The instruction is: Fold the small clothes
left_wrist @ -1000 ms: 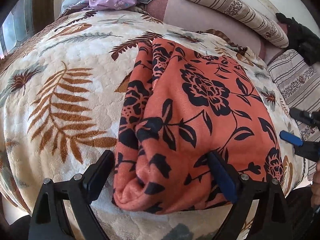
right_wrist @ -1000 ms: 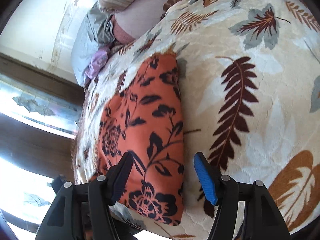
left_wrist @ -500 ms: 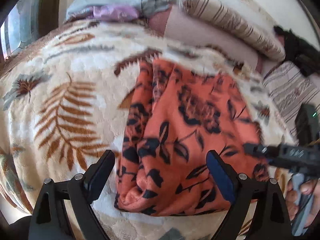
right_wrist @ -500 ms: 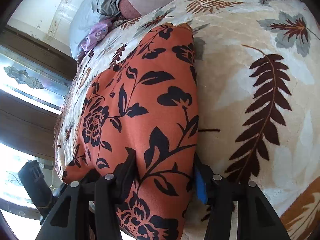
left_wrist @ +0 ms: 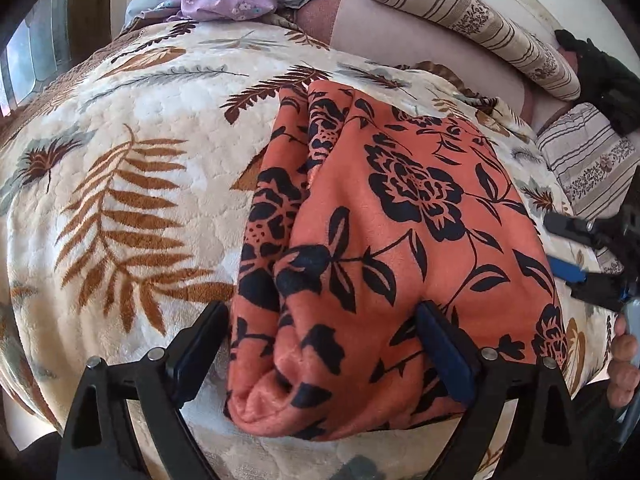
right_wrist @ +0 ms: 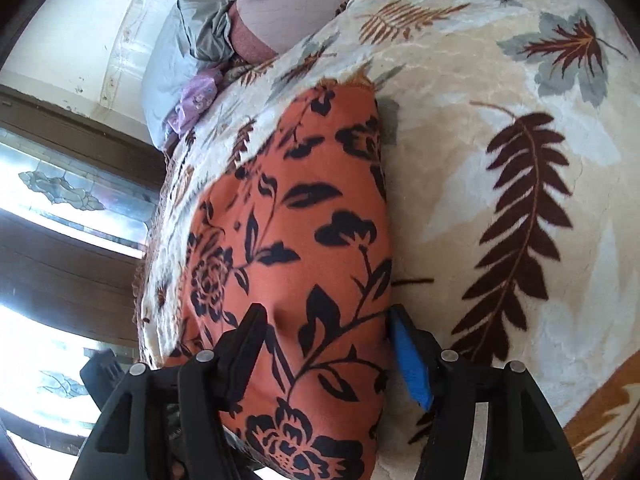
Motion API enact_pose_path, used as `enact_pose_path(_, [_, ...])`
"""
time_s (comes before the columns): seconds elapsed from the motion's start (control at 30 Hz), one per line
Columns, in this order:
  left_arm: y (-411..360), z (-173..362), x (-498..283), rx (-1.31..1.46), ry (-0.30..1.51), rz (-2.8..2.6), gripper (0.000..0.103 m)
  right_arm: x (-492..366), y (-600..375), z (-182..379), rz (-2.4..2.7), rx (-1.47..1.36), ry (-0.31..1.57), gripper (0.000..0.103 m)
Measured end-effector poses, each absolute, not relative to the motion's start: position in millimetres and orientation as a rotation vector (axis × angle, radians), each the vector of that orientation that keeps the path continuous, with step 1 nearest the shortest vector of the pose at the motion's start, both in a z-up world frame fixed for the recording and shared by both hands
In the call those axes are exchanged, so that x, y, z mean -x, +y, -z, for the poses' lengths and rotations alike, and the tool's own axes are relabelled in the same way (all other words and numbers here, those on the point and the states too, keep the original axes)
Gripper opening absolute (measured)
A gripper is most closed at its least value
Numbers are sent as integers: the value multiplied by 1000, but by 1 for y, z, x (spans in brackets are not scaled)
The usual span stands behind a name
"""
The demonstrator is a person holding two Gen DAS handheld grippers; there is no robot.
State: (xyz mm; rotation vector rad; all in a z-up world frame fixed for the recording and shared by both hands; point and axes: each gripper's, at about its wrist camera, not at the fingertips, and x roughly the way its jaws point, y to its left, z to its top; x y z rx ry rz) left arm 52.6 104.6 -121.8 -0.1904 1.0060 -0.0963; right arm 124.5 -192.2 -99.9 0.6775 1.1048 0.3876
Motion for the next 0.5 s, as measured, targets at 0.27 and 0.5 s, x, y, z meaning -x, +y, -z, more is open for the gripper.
enact_pose_path(0.27, [103, 118, -53, 193, 1006, 99, 95, -154, -176, 129, -368, -603, 1223, 49])
enact_pose_path(0.5, [120, 67, -25, 278, 697, 99, 94, -150, -163, 118, -346, -493, 1190, 45])
